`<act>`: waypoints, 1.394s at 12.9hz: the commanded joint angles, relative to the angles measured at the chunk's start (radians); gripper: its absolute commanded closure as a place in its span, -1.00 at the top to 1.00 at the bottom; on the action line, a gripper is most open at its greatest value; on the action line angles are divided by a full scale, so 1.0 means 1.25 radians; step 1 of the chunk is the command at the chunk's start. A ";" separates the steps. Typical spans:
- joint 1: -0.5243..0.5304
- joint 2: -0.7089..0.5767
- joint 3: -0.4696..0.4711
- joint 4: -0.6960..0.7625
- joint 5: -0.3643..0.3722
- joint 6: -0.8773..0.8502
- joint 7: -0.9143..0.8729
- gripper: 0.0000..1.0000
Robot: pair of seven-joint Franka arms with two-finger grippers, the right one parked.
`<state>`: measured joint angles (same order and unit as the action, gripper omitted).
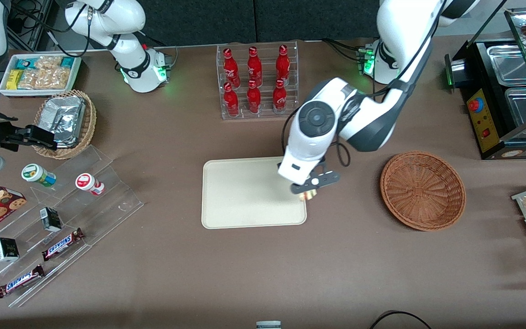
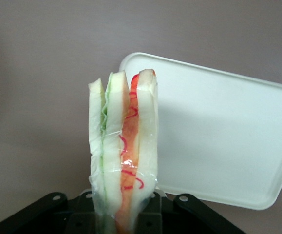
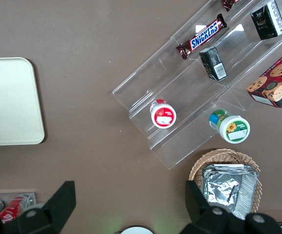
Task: Place sandwich from basket to tray
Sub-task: 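Lift the sandwich and carry it with the left gripper to the tray, then lower the sandwich onto the cream tray with the left gripper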
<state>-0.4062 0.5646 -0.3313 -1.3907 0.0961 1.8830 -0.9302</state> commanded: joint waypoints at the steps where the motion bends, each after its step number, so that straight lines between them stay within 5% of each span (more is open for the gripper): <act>1: -0.058 0.117 0.007 0.139 0.016 -0.004 0.064 -0.85; 15: -0.154 0.336 0.015 0.198 0.128 0.186 0.077 -0.70; 16: -0.155 0.337 0.015 0.198 0.128 0.186 0.074 -0.54; 17: -0.155 0.336 0.015 0.198 0.127 0.186 0.074 -0.03; 18: -0.155 0.334 0.015 0.198 0.127 0.185 0.073 0.91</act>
<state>-0.5817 0.9641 -0.3257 -1.1888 0.2401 2.1220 -0.8392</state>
